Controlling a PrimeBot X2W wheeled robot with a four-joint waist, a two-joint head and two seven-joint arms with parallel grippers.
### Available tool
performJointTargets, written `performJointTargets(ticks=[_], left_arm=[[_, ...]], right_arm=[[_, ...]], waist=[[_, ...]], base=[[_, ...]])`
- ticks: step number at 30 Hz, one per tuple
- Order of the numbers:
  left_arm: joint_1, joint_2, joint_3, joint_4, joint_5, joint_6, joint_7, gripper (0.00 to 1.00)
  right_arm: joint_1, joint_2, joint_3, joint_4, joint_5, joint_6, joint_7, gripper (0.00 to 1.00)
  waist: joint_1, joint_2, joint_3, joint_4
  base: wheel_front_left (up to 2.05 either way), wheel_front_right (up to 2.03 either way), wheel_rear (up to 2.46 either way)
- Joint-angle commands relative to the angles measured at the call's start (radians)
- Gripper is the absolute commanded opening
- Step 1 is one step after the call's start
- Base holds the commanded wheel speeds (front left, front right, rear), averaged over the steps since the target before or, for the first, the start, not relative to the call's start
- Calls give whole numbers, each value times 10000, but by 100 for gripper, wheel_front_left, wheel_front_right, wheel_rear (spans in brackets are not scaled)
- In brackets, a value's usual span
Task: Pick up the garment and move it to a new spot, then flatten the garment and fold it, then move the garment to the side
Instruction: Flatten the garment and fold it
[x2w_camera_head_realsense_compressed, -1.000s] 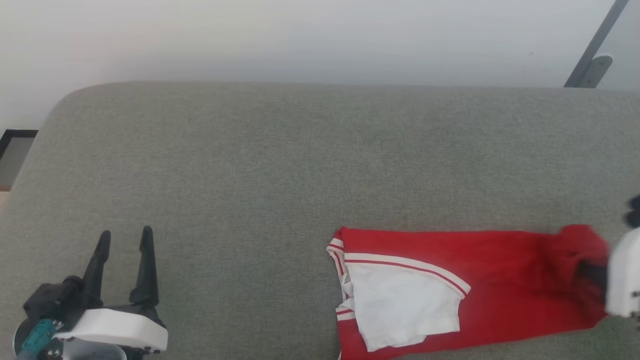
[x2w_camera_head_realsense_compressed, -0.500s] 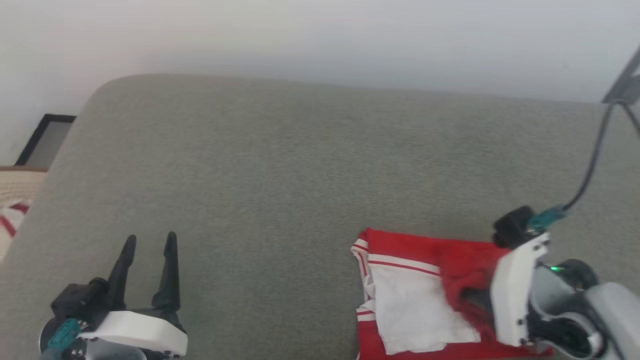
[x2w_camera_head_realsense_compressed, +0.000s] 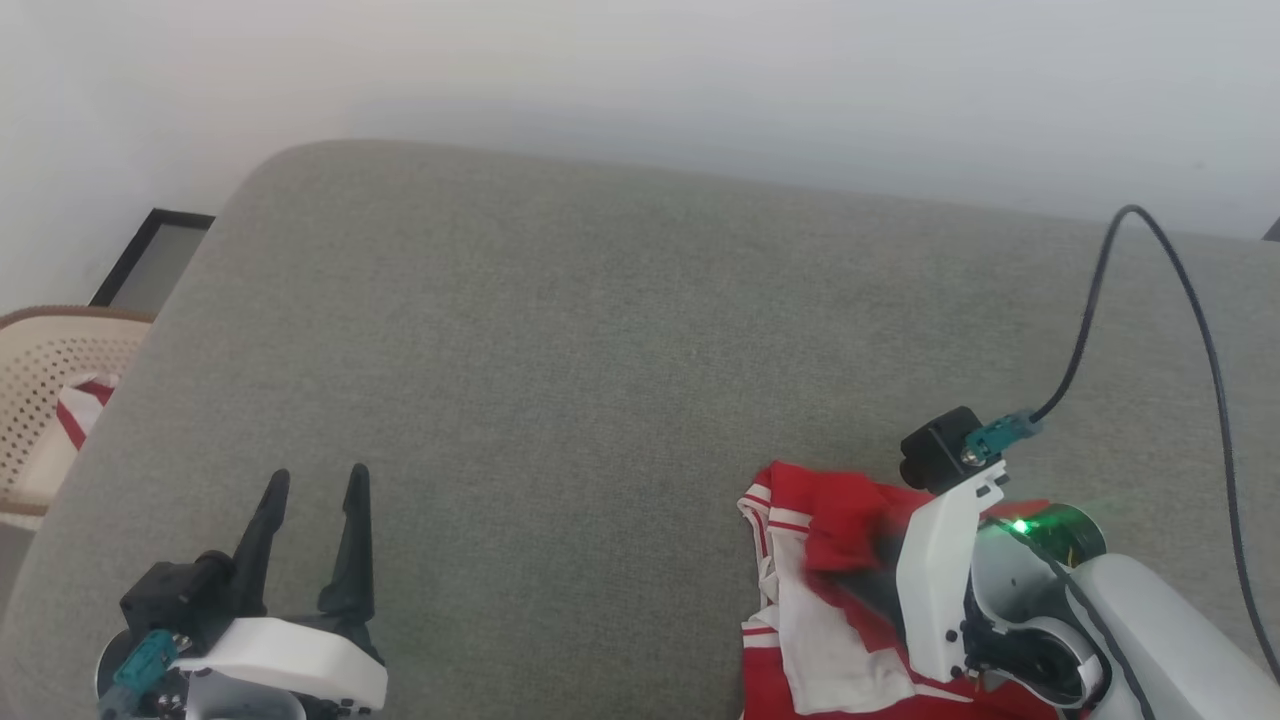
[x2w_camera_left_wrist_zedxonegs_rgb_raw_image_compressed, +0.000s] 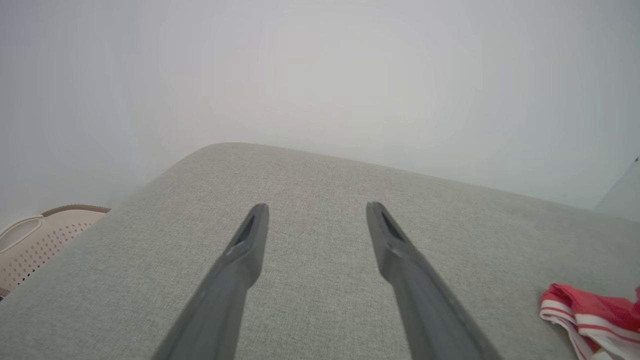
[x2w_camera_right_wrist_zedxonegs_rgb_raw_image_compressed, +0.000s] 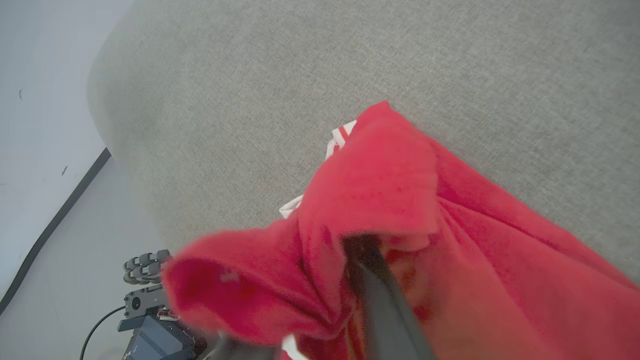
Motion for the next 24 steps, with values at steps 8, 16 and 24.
performJointTargets(ticks=[8,16,24], left_arm=[[161,105,202,191,-131,-110,-69,100],[344,307,510,239,-251,-202,-90,100],[552,494,803,279,-255,-326,-88,100]], right_arm=[[-70,-255,-340,-217,276,2,-572,100],[315,-856,-1533,-536,-25,3,-1232,100],[844,-1325,-2628,-706,-696,3,-2819,100]], waist=[[0,0,-317,-412],[0,0,-580,-1069],[0,0,-752,-1789]], base=[[0,0,0],[0,0,0],[0,0,0]])
